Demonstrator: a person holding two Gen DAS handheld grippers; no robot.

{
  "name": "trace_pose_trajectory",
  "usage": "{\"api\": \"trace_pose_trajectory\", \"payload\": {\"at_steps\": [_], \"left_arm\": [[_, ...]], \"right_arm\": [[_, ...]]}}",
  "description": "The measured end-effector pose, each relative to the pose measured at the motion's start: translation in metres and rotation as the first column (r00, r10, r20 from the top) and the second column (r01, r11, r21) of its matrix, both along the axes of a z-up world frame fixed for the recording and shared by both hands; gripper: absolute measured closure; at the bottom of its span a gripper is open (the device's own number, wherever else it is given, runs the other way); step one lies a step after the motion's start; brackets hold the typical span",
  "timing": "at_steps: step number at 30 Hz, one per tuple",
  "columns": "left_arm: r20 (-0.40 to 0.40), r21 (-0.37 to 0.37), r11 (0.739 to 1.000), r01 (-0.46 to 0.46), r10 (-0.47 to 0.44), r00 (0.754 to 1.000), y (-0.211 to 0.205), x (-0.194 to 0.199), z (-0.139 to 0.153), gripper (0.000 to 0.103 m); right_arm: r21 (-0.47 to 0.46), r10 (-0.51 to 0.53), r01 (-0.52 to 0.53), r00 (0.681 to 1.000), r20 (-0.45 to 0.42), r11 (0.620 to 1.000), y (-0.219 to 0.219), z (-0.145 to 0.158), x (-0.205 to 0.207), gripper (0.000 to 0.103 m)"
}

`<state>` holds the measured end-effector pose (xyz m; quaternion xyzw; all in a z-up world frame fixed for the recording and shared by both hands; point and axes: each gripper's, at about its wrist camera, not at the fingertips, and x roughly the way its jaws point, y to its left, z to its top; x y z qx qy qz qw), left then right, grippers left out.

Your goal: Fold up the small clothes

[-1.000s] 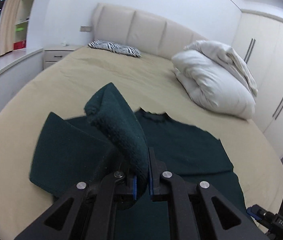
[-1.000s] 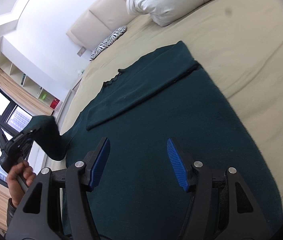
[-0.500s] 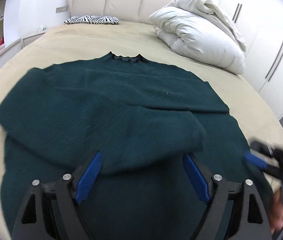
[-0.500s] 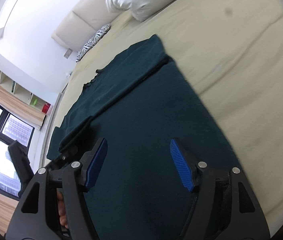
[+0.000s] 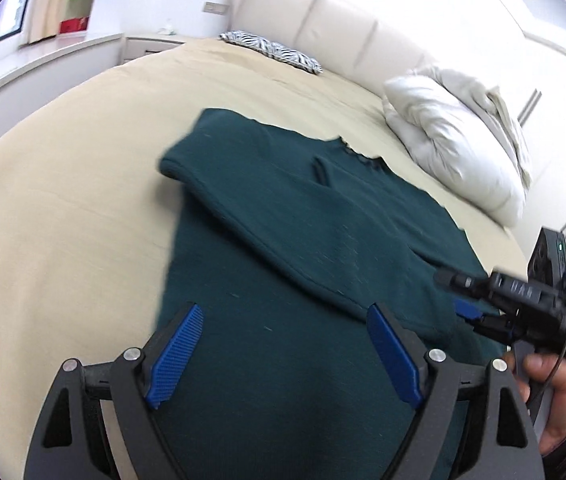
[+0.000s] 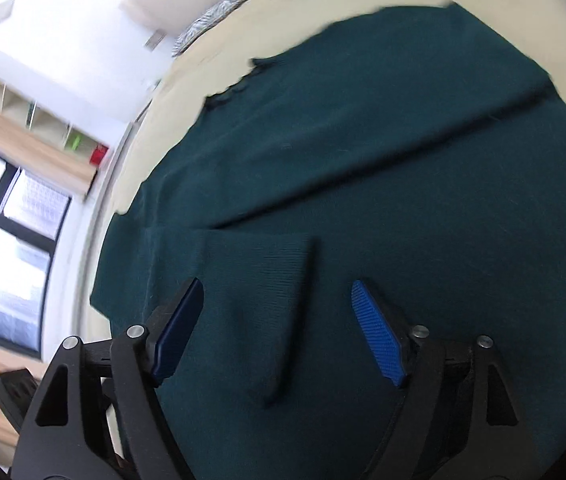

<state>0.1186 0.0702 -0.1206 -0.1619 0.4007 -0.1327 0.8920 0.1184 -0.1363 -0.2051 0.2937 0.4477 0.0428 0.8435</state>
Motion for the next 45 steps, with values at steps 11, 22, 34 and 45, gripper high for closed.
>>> {"api": "trace_pose_trajectory", "payload": {"at_steps": [11,22,34,45], "left_arm": [[0.001,-0.037,0.999,-0.016,0.016,1.000,0.006,0.003,-0.006,0.018],[0.065,-0.023,0.997,-0.071,0.072,0.995,0.021,0.020,0.016,0.018],[0.024,0.134,0.987,-0.089,0.087,0.996,0.029,0.149,0.026,0.018],[-0.120,0.207,0.978,-0.026,0.051,0.991,0.023,0.227,-0.008,0.034]], "right_arm": [[-0.333,0.203,-0.160,0.974,0.098,0.929,0.048,0.047,0.006,0.096],[-0.486,0.268,-0.109,0.925,0.269,0.867,0.015,0.121,0.046,0.096],[-0.174,0.050,-0.031,0.993,0.106,0.984,-0.081,0.011,0.097,0.068],[-0.227,0.108,-0.083,0.989,0.100,0.970,-0.062,0.016,0.103,0.091]]}}
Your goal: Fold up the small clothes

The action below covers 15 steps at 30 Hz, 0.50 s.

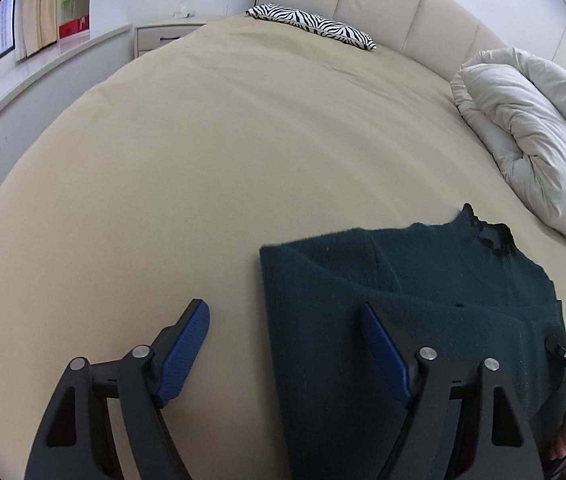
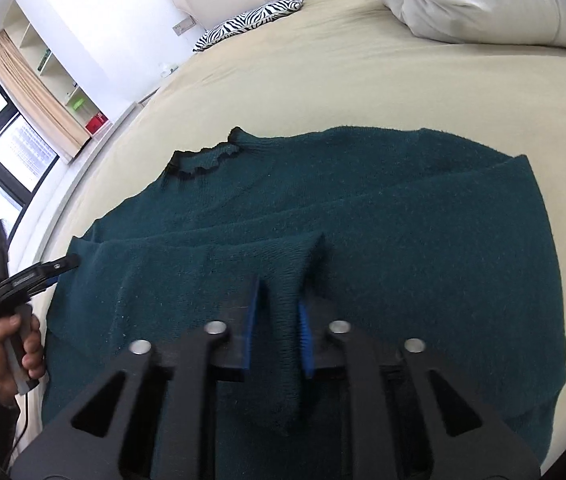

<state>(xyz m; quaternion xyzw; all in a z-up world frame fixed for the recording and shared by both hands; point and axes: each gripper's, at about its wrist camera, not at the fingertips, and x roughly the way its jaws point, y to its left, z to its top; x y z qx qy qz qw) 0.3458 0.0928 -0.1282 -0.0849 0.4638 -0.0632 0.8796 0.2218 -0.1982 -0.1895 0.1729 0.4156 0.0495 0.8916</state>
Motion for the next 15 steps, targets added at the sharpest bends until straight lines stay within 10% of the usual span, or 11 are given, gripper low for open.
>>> {"api": "trace_pose_trajectory", "payload": {"at_steps": [3,5,15], "left_arm": [[0.002,0.000,1.000,0.023,-0.023,1.000,0.000,0.002,0.001,0.081],[0.015,0.007,1.000,0.027,-0.027,1.000,0.001,0.003,0.002,0.092],[0.070,0.024,0.999,-0.035,0.034,0.997,0.017,0.003,-0.004,0.094]], "right_arm": [[-0.040,0.011,-0.010,1.000,0.013,0.999,0.004,0.002,-0.001,0.095],[-0.057,0.005,-0.003,1.000,0.028,0.998,0.006,0.004,-0.001,0.096],[-0.105,-0.014,0.026,0.993,0.113,0.994,0.018,0.033,0.001,0.097]]}}
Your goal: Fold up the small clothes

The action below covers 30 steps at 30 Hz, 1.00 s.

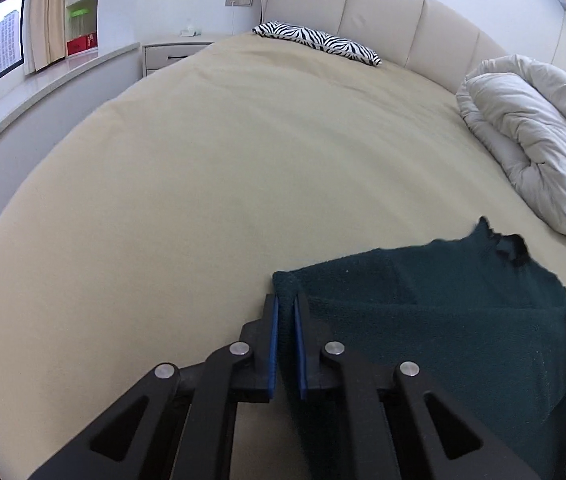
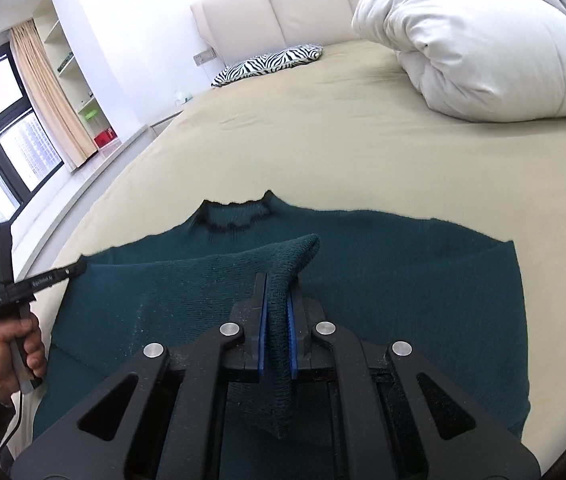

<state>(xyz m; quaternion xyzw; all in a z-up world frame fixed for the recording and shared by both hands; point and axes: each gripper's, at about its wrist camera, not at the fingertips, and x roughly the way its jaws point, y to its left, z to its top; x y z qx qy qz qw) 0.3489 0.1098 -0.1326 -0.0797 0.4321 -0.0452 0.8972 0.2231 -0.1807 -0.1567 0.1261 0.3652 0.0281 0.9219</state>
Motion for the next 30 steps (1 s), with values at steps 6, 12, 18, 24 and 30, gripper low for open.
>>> {"api": "trace_pose_trajectory", "payload": {"at_steps": [6,12,18,24,30], "left_arm": [[0.010,0.010,0.999,-0.038,0.038,0.999,0.007,-0.009,0.011,0.063],[0.019,0.058,0.998,0.003,-0.004,1.000,-0.004,-0.052,0.023,0.036],[-0.014,0.136,0.987,0.081,-0.080,0.997,-0.027,-0.070,0.009,0.061],[-0.010,0.112,0.990,0.079,-0.079,0.997,-0.021,-0.070,0.006,0.081],[0.001,0.136,0.987,0.083,-0.084,0.996,-0.026,-0.072,-0.005,0.080]], "right_arm": [[0.127,-0.033,0.048,0.992,-0.120,0.991,-0.018,-0.040,0.010,0.097],[0.184,-0.047,0.076,0.987,-0.157,0.980,-0.022,-0.028,-0.003,0.084],[0.115,-0.063,0.083,0.983,-0.170,0.990,-0.014,-0.034,-0.012,0.091],[0.104,-0.076,0.093,0.986,-0.151,0.990,-0.010,-0.017,-0.032,0.097],[0.297,-0.038,0.076,0.991,-0.129,0.952,-0.039,-0.055,-0.034,0.098]]}}
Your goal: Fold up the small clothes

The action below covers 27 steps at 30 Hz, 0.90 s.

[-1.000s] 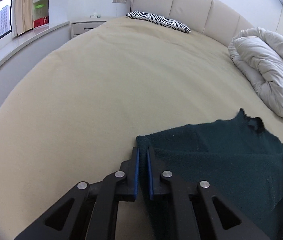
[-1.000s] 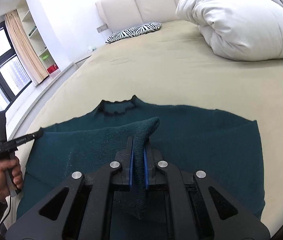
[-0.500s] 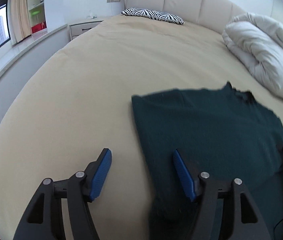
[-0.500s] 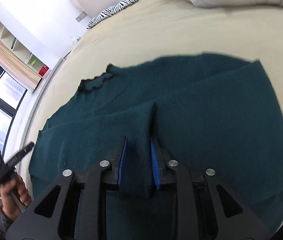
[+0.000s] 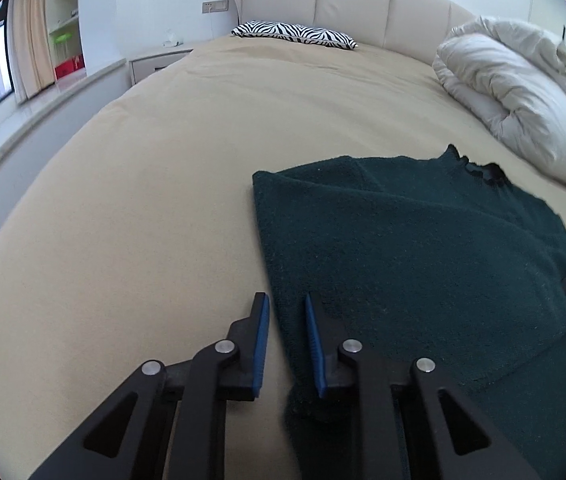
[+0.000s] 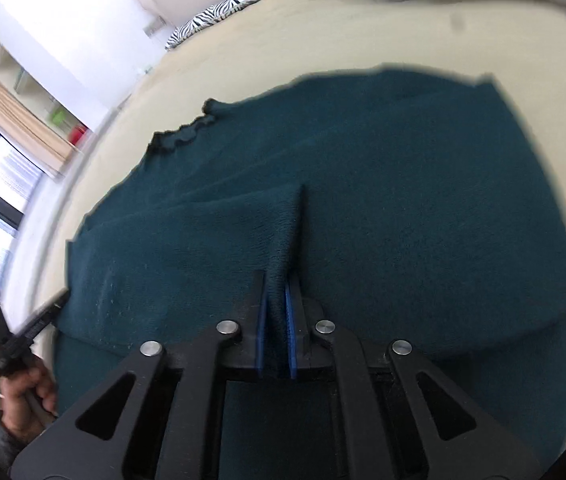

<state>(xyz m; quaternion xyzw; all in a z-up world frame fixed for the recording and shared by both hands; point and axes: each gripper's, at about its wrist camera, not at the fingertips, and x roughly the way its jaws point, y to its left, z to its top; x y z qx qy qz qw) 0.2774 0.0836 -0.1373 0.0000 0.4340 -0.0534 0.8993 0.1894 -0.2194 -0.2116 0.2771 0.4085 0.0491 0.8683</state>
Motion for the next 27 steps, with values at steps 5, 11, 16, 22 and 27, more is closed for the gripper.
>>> {"api": "trace_pose_trajectory", "payload": {"at_steps": [5,11,16,22,27], "left_arm": [[0.014,0.041,0.997,-0.059,0.059,0.998,0.003,-0.016,0.015,0.050],[0.015,0.018,0.998,-0.056,0.056,0.998,0.009,-0.054,0.022,0.037],[0.009,-0.003,0.997,-0.079,0.079,0.997,0.013,-0.074,0.018,0.033],[-0.006,-0.050,0.996,-0.081,0.080,0.997,0.027,-0.116,0.023,0.030],[-0.072,-0.134,0.990,-0.052,0.043,0.996,0.052,-0.170,0.021,0.023]], "right_arm": [[0.053,-0.090,0.090,0.996,-0.009,0.994,-0.014,0.017,-0.013,0.088],[0.029,-0.169,0.168,0.985,0.020,0.985,-0.030,0.037,-0.037,0.069],[-0.095,-0.077,0.078,0.997,0.011,0.992,-0.004,0.046,-0.018,0.069],[-0.129,-0.102,0.095,0.994,-0.047,0.987,0.000,0.039,-0.024,0.069],[-0.073,-0.099,0.099,0.995,0.008,0.992,-0.014,0.052,-0.093,0.060]]}}
